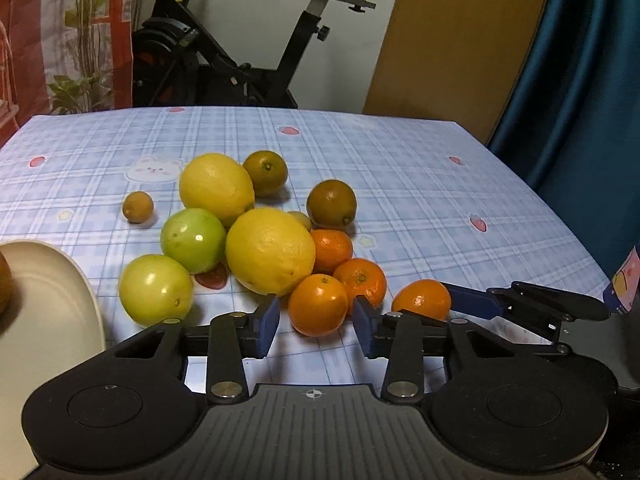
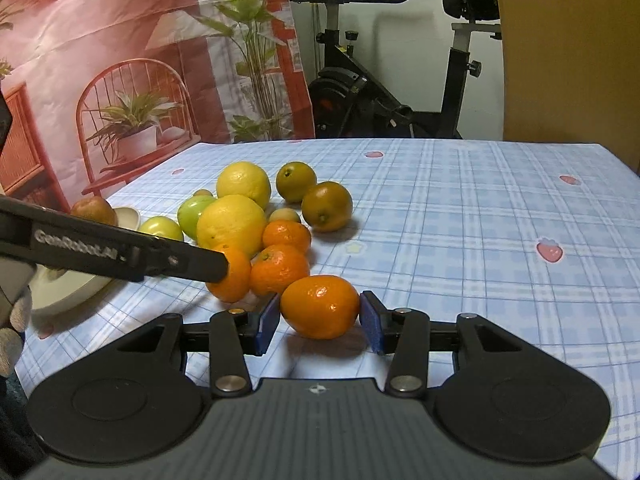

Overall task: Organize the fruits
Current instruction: 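Grasp an orange with the right tool while the left tool grasps another orange, then carry both held oranges onto the cream plate beside the apple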

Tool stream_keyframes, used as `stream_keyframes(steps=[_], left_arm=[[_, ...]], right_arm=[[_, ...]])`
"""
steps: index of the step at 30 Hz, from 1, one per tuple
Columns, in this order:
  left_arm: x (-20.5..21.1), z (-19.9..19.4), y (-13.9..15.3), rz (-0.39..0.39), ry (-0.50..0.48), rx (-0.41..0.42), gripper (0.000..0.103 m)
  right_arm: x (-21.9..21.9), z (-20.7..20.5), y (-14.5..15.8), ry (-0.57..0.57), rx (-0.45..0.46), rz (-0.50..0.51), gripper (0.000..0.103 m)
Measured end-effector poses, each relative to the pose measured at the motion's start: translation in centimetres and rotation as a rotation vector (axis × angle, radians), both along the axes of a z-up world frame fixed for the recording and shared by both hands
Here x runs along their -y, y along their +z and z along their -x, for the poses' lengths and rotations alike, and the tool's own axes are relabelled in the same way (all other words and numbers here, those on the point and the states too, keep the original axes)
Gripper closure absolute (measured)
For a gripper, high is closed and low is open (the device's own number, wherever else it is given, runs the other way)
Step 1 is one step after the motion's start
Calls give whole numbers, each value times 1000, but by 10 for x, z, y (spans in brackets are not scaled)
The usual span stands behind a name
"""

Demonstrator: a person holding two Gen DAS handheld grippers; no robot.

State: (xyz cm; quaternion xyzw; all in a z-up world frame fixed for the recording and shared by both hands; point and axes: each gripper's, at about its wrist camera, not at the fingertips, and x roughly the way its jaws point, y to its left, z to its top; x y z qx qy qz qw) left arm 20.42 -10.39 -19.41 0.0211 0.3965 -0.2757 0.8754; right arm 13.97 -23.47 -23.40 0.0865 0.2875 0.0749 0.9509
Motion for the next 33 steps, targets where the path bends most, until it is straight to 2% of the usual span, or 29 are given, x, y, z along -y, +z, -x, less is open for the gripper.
stream_keyframes(steps=[10,16,33], left_arm=[[7,-9,-6,-17,0,-5,62],[8,-8,-9,-21,-11,3,66],[-2,9,4,-28,0,49,66]], right_arm=[[0,-2,-1,15,-5,-10,57],[0,-2,-1,19,-6,-12,57],[-2,-2,-1,24,-6,-21,57]])
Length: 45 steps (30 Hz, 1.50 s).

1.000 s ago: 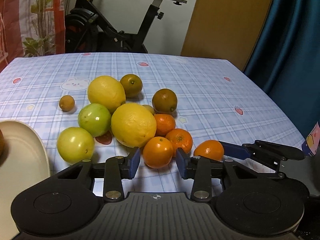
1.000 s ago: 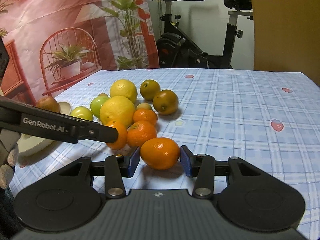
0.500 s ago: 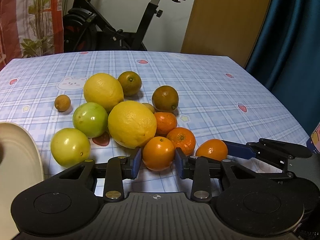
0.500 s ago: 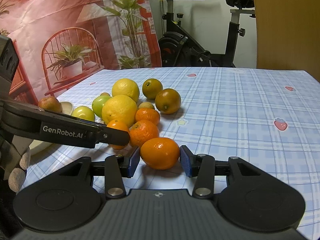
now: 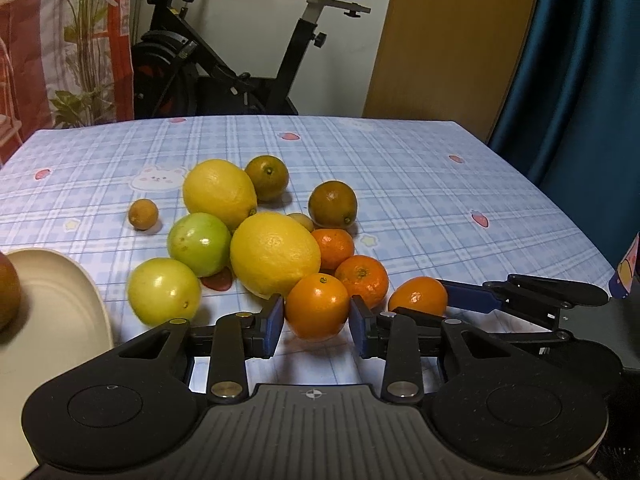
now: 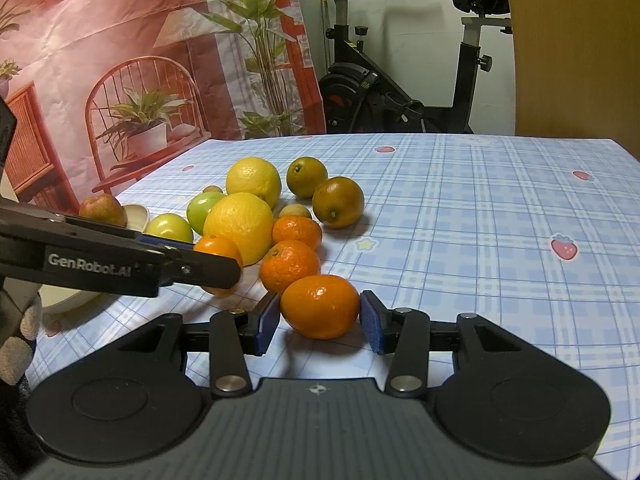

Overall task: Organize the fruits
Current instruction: 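Carry both held oranges onto the cream plate beside the apple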

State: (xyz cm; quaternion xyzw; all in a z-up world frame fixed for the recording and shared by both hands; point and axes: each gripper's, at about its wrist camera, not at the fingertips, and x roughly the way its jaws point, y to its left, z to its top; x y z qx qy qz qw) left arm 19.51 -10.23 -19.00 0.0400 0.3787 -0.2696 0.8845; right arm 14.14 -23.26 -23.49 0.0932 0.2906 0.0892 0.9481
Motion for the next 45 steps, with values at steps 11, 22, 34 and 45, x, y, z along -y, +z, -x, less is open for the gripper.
stream_keyframes(steps=[11,22,34,45], left_arm=[[-28,8,17,-13,76,35,66],[-92,18,42,22,267,62,66],[-155,13,43,53,464,27,66],[-160,-2,28,44,473,20,66]], right_arm=[[-1,1,0,1,7,6,57],[-14,-1,27,41,57,-14,57],[-98,-47,54,294,95,60,57],[-184,-97,47,564,76,269,57]])
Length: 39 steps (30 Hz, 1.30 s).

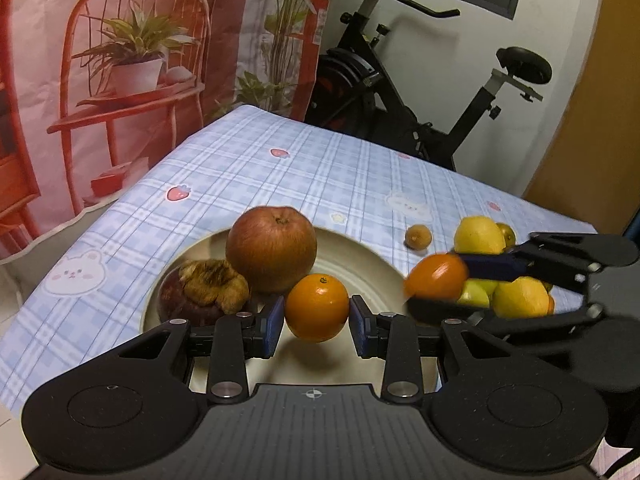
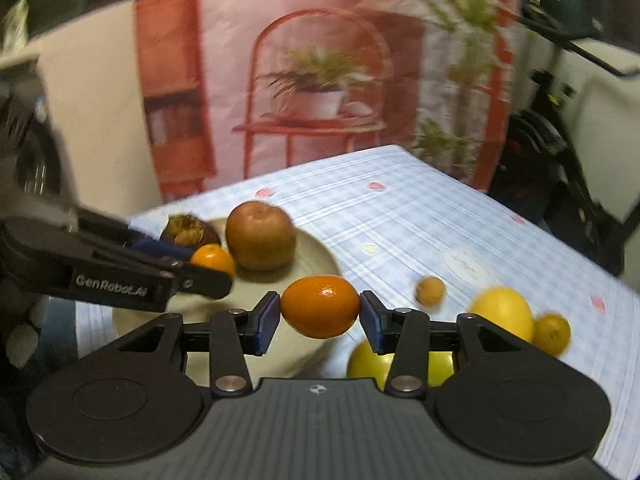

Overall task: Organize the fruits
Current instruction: 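Carry both held oranges onto the cream plate beside the apple, then open both tools to release the oranges and withdraw from the plate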

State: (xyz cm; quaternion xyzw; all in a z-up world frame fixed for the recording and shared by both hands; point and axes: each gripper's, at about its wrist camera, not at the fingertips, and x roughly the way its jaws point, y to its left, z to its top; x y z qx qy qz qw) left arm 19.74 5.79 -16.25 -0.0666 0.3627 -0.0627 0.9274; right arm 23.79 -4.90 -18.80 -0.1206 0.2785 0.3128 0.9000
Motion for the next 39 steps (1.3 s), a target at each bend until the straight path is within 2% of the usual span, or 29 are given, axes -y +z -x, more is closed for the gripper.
stream_keyframes(steps=[7,20,39], left_arm=[[-4,-12,-8,28,9,-25,66],[-5,-21,-12,36,13,-50,66],[-4,-26,-16,27,17,-73,65]], right_arm=[[-28,-17,-20,103,2,129,57],[-33,-30,-32,138,-17,143,57],[-35,-31,-35,123,-19,159,56]])
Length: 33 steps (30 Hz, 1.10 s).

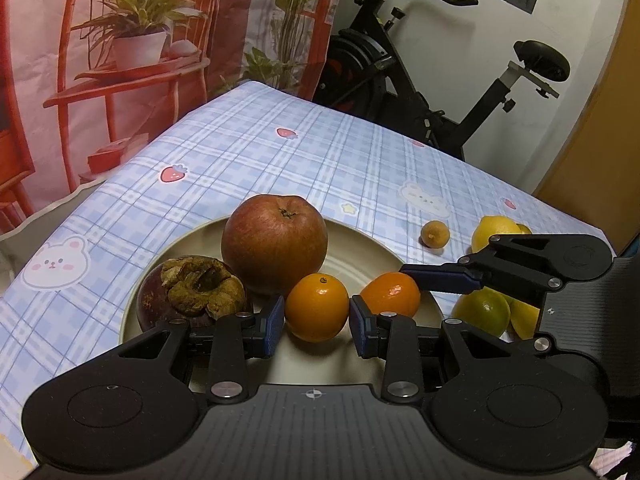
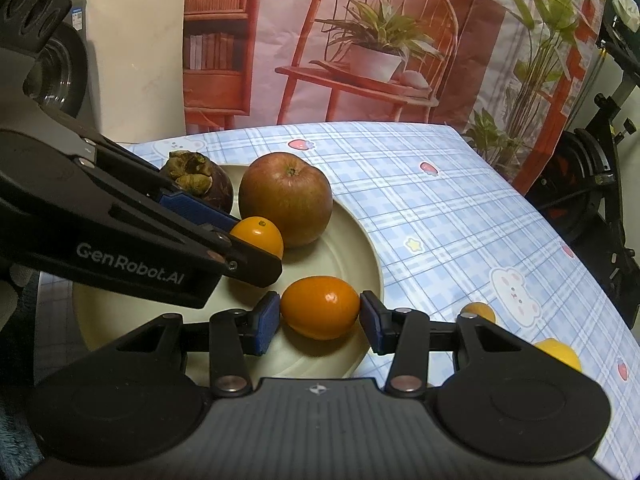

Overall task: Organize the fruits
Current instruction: 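Open both tools to release the oranges and withdraw from the plate, then close both tools together around the large yellow lemon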

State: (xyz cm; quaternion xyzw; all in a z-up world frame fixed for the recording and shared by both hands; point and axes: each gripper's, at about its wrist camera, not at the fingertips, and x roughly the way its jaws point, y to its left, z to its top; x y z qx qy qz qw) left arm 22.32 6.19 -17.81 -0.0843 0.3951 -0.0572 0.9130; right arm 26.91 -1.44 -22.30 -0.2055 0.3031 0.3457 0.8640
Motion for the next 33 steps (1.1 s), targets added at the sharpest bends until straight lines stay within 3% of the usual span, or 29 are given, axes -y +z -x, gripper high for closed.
stream_keyframes(steps=[5,12,15,22,33], left_arm=[[-2,1,2,6,12,-1,64],[-2,4,7,17,27,3,48],[-3,6,11,29,42,9,48],[6,14,23,4,45,56,48],[42,18,30,-39,-61,79,48]], right_arm=[[-1,3,2,-5,17,8,56],[5,9,11,-19,47,3,48],[15,15,16,-45,64,-16,48],[62,39,31,-201,94,-144,47],[134,89,31,-440,94,-290,47]])
